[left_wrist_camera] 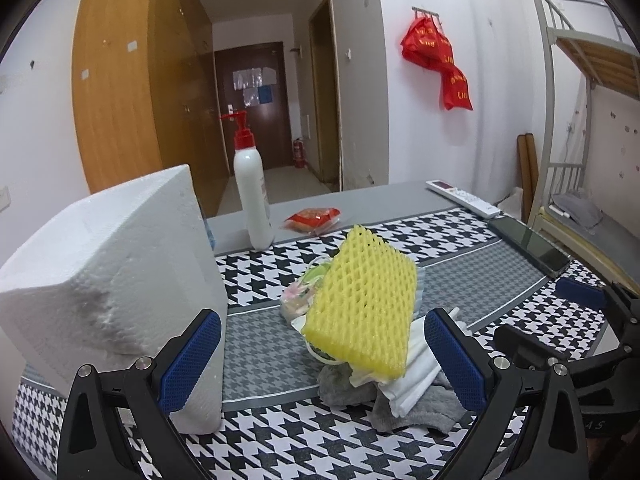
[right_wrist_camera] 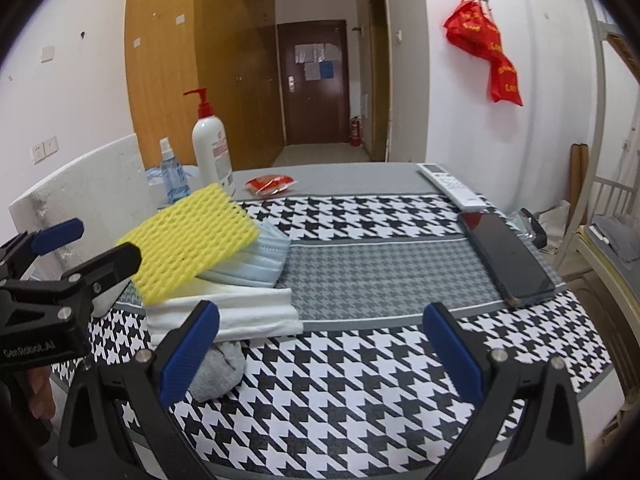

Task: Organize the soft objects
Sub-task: 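Move both tools toward the pile, left tool toward the yellow mesh sleeve, then close the left tool on the yellow mesh sleeve and lift it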

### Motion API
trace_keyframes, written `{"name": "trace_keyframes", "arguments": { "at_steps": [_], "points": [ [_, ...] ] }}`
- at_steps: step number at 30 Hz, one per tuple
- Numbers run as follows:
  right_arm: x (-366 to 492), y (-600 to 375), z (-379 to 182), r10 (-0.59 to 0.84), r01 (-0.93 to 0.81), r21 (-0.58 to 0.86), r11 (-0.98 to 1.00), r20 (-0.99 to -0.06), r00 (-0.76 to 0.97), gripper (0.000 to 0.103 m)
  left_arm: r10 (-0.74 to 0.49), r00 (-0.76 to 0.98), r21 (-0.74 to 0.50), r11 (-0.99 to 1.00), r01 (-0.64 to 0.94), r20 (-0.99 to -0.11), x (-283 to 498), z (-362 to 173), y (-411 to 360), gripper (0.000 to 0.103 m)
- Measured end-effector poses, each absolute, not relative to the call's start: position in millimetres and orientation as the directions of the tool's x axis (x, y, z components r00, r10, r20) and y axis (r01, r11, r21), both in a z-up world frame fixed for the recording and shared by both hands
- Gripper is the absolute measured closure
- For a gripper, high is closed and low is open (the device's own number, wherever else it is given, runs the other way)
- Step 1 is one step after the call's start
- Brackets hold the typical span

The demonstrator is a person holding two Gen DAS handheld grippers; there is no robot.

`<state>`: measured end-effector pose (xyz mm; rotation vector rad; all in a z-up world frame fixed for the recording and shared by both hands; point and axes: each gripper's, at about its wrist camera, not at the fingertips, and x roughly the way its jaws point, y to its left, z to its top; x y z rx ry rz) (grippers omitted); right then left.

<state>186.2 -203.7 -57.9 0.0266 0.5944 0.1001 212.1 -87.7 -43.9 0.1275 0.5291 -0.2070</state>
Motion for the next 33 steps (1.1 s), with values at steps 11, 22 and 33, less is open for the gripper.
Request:
{"name": "trace_keyframes", "arguments": {
  "at_steps": [11, 22, 33],
  "points": [
    [207, -207, -72, 0.216, -0.174, 0.128, 0.976, -0.612, 0.761, 0.0, -0.155, 0.818, 0.069, 0.971, 0.23, -0.553, 230, -55, -90, 0.001],
    [216, -205, -78, 0.257, -0.225, 0.133, 0.965, -0.635, 0.729, 0.0, -0.165, 0.807, 0.085, 0.963, 0.257, -0.567, 239, -60, -96, 0.001],
    [219, -204, -81, 0.262, -0.233, 0.132, 0.963, -0.645, 0.718, 0.0, -0.198, 0.778, 0.061, 0.955, 0.29, -0.597, 251, -68, -99, 0.026]
  ]
}}
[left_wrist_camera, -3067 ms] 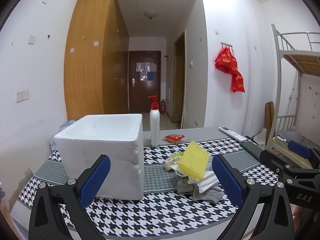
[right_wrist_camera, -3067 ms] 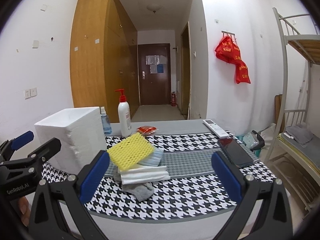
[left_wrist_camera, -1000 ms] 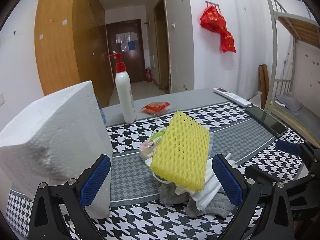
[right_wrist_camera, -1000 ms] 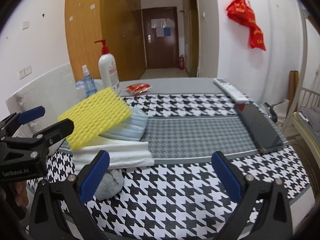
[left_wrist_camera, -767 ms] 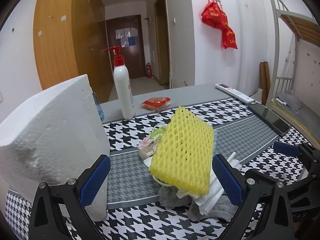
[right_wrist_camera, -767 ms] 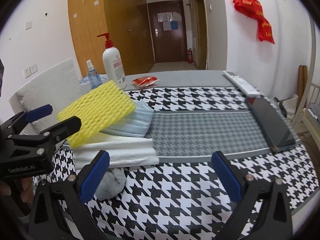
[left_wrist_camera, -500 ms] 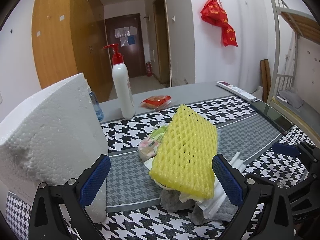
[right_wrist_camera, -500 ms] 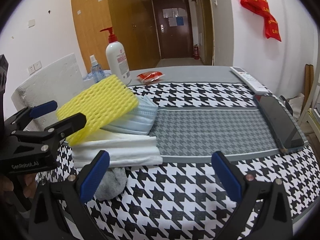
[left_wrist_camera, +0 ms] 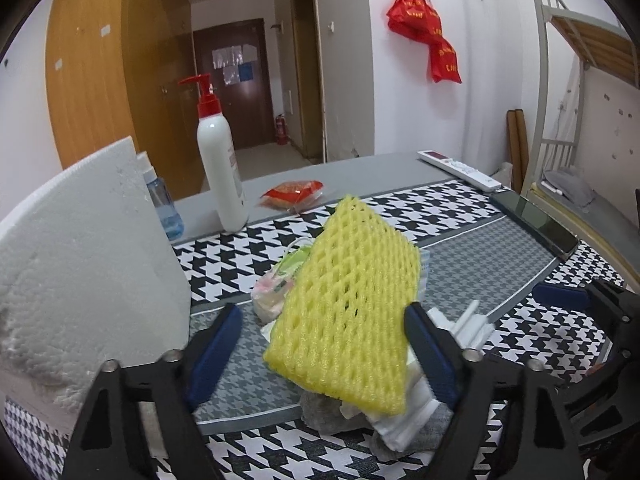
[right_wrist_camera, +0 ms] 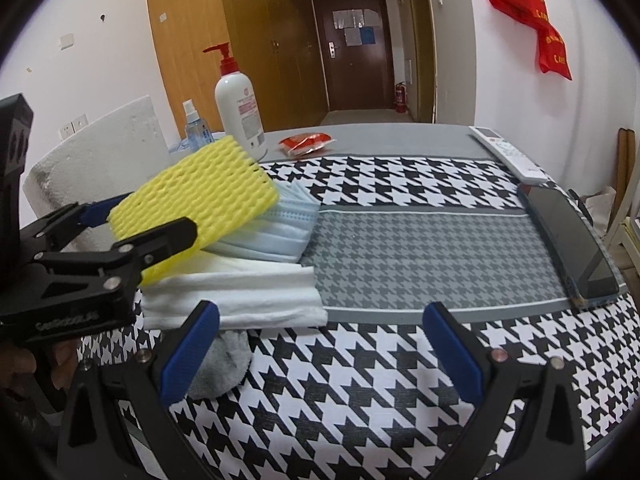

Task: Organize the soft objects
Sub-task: 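Close the left tool on the yellow mesh sleeve and lift it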

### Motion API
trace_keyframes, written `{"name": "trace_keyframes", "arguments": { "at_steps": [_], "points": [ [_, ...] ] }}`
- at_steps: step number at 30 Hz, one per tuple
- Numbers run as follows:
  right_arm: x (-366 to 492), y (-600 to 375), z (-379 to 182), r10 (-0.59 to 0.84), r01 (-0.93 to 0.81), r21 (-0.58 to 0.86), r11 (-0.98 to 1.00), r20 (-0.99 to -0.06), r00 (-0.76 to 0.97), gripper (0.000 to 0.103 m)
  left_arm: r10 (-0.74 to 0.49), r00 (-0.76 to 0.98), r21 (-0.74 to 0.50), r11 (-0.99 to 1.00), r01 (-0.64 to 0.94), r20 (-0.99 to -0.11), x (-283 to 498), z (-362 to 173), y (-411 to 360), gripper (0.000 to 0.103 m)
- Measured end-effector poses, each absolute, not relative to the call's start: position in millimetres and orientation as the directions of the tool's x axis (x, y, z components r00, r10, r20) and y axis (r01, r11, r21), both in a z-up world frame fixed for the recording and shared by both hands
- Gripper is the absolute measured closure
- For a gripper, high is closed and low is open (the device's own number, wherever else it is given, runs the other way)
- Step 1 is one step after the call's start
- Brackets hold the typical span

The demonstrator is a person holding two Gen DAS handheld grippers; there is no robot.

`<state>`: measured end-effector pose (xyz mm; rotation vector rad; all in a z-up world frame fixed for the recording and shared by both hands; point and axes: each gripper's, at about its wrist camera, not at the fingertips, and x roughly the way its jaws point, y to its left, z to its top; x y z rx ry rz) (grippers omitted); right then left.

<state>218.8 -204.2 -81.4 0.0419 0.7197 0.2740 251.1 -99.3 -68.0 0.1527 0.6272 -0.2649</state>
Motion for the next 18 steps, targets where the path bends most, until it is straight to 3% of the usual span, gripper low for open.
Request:
{"name": "trace_keyframes", "arguments": {
  "at_steps": [5, 9, 18],
  "points": [
    [225, -201, -81, 0.268, -0.243, 0.131, 0.961, -0.651, 0.71, 0.0, -0.222, 0.767, 0.032, 0.953, 0.301, -0.602, 252, -68, -95, 0.049],
    [229, -197, -81, 0.283, -0.255, 0.141, 0.957, -0.65, 0.705, 0.0, -0.253, 0.751, -0.009, 0.95, 0.313, -0.61, 252, -67, -89, 0.075],
    [238, -181, -81, 0.341, -0.308, 0.171, 0.936, -0.662, 0.668, 0.0, -0.27, 0.747, -0.022, 0.946, 0.324, -0.607, 246, -67, -81, 0.081]
  ]
}}
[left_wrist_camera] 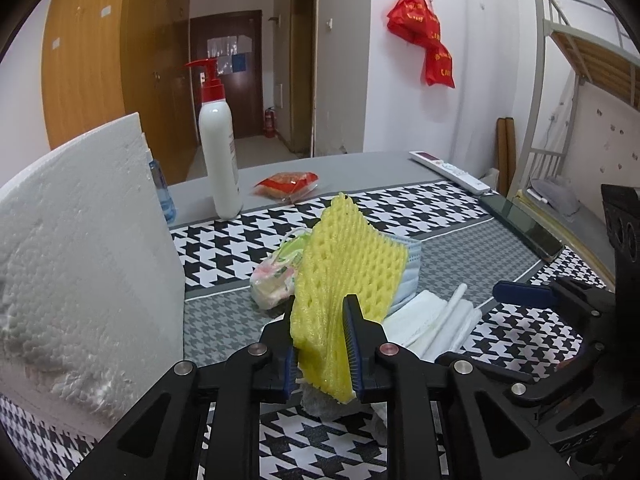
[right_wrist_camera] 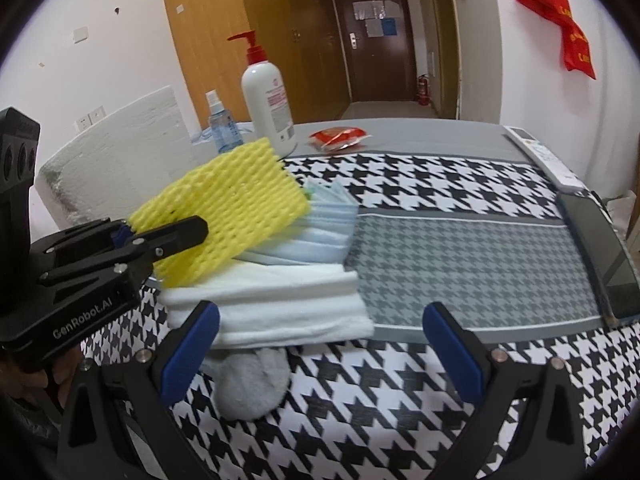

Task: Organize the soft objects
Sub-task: 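Close the left tool on the yellow mesh sleeve and lift it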

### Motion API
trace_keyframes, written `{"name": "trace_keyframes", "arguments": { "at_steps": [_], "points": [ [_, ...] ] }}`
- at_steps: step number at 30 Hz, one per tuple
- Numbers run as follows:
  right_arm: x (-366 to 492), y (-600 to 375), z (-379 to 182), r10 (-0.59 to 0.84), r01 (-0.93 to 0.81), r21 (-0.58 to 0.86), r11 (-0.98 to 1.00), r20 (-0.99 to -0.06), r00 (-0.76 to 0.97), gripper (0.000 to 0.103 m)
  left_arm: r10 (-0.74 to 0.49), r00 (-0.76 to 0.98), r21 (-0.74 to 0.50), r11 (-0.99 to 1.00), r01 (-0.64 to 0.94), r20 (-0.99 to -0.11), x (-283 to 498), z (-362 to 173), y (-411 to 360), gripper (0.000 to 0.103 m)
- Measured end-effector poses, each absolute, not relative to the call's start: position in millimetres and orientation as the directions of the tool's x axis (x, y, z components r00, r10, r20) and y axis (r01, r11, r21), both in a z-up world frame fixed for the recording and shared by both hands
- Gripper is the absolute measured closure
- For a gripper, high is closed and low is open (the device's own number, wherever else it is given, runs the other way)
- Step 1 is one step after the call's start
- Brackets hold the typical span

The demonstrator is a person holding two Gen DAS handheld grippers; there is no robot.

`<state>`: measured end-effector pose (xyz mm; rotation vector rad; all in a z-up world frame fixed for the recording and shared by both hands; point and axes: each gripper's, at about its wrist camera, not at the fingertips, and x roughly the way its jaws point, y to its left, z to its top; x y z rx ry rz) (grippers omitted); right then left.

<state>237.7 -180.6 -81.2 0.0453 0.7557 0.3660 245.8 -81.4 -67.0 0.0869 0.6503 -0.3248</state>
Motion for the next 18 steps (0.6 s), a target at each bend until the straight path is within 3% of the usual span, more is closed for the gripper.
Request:
{"name": "trace_keyframes", "arguments": {
  "at_steps": [9, 12, 14, 15, 18],
  "points": [
    [244, -172, -86, 0.353, -0.326, 0.176, 0.929, -0.692, 0.63, 0.019, -0.284, 0.74, -0.026, 0.94, 0.34, -0.609, 242, -68, -79, 0.082],
    [247, -168, -89, 0.354, -0.326, 0.181, 0.928, -0.706, 0.614, 0.034, -0.285, 0.739, -0.027, 0.94, 0.339, -0.61, 242, -69, -78, 0.082],
    [248, -165, -91, 0.344, -0.329, 0.168, 0.929, -0.717, 0.607, 0.052, -0.283, 0.737, -0.028, 0.941, 0.338, -0.614, 243, -70, -78, 0.082],
    [247, -163, -91, 0.338, -0.328, 0.16, 0.931, -0.72, 0.607, 0.055, -0.281, 0.738, -0.029, 0.942, 0.335, -0.614, 243, -70, -77, 0.082],
    [244, -162, -89, 0.351, -0.343, 0.165, 0.925, -0.717, 0.602, 0.078, -0.282, 0.738, -0.031, 0.942, 0.334, -0.613, 242, -70, -77, 0.082]
  ]
}}
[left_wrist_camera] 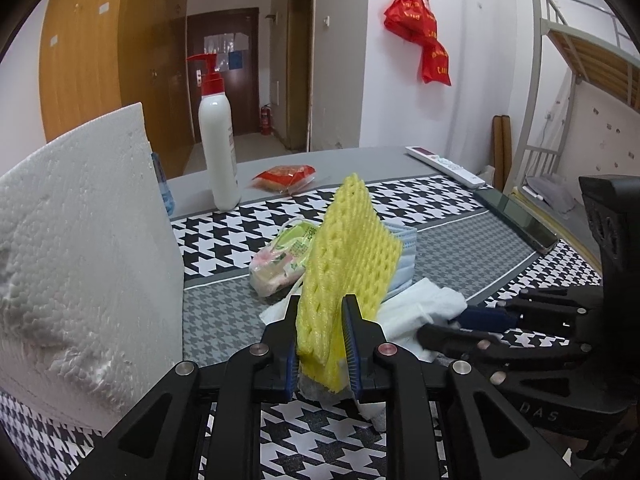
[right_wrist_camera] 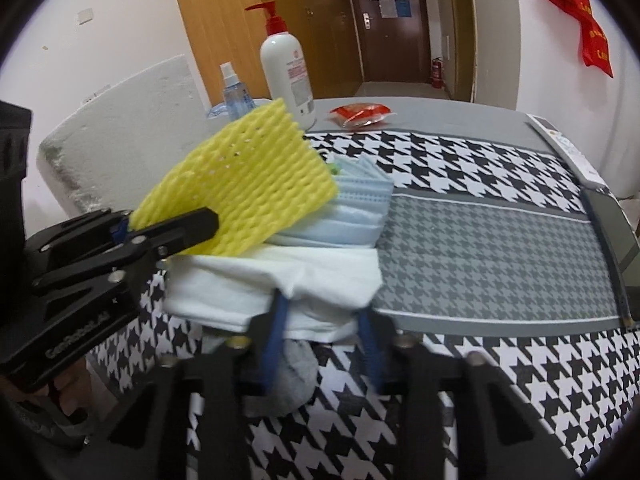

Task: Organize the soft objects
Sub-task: 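Close the left tool on the yellow mesh sleeve and lift it, then grasp the white towel with the right tool while the left tool holds the sleeve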

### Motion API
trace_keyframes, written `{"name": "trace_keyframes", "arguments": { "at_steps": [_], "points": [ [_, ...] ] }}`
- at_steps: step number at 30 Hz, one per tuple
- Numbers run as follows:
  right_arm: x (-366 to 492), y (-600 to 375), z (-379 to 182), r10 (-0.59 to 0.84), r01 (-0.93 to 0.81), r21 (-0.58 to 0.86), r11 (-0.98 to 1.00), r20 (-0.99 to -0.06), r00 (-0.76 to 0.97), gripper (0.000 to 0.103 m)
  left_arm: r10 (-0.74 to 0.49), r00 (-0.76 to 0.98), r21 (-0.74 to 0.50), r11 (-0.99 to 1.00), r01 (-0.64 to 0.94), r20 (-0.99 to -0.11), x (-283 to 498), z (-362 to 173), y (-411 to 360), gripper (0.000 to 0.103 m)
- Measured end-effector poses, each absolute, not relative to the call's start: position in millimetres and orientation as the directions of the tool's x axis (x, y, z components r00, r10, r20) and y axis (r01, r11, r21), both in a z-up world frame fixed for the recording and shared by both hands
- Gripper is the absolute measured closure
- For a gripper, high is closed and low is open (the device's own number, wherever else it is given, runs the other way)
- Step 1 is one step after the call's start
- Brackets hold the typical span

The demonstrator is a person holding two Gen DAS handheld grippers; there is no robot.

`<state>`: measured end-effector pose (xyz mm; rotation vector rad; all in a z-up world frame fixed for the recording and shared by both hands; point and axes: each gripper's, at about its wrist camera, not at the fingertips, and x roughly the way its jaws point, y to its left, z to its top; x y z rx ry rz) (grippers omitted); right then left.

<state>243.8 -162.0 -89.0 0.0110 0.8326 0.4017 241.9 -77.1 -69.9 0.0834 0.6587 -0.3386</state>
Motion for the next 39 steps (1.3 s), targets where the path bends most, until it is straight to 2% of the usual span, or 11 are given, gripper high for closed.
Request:
{"name": "trace_keyframes", "arguments": {
  "at_steps": [4, 16, 25, 27, 29, 32, 33, 35, 36, 37, 39],
  "points": [
    [236, -165, -85, 0.344, -0.336, 0.158, 0.929, -0.707, 0.618, 0.088, -0.284, 0.746, -0.027, 0.941, 0.336, -0.602, 237, -66, -77, 0.082],
    [190, -187, -56, 0.31, -0.306, 0.122, 0.944, -0.641, 0.702, 0.089, -0.246, 0.788, -0.006, 0.956, 0.294, -0.565, 210, -47, -70, 0.082],
    [177, -175, -53, 0.316, -0.343, 0.092, 0.935, -0.653, 0.688, 0.088, -0.214, 0.81, 0.005, 0.966, 0.259, -0.546, 189, -41, -61, 0.082],
    [179, -167, -52, 0.313, -0.355, 0.073, 0.932, -0.654, 0.688, 0.079, -0.208, 0.812, 0.008, 0.967, 0.253, -0.545, 185, -40, -58, 0.082],
    [181, -161, -53, 0.327, -0.373, 0.074, 0.925, -0.656, 0.681, 0.046, -0.207, 0.809, 0.001, 0.969, 0.249, -0.551, 184, -43, -54, 0.082],
    [181, -153, -54, 0.346, -0.403, 0.068, 0.913, -0.651, 0.675, 0.038, -0.21, 0.801, -0.007, 0.969, 0.249, -0.561, 184, -47, -50, 0.082],
    [183, -149, -55, 0.352, -0.416, 0.064, 0.907, -0.656, 0.668, 0.038, -0.208, 0.798, -0.006, 0.969, 0.249, -0.566, 185, -49, -50, 0.08],
    [186, -144, -58, 0.345, -0.421, 0.05, 0.906, -0.665, 0.663, 0.038, -0.21, 0.789, -0.005, 0.967, 0.253, -0.578, 188, -53, -51, 0.062],
    [188, -142, -60, 0.336, -0.423, 0.036, 0.905, -0.672, 0.66, 0.038, -0.207, 0.784, -0.005, 0.968, 0.252, -0.585, 189, -55, -51, 0.042],
    [190, -141, -62, 0.335, -0.425, 0.036, 0.905, -0.676, 0.656, 0.038, -0.205, 0.785, -0.01, 0.969, 0.246, -0.585, 189, -57, -50, 0.034],
    [194, -141, -65, 0.333, -0.425, 0.036, 0.904, -0.682, 0.651, 0.038, -0.195, 0.783, -0.001, 0.971, 0.241, -0.591, 190, -59, -50, 0.033]
  ]
}}
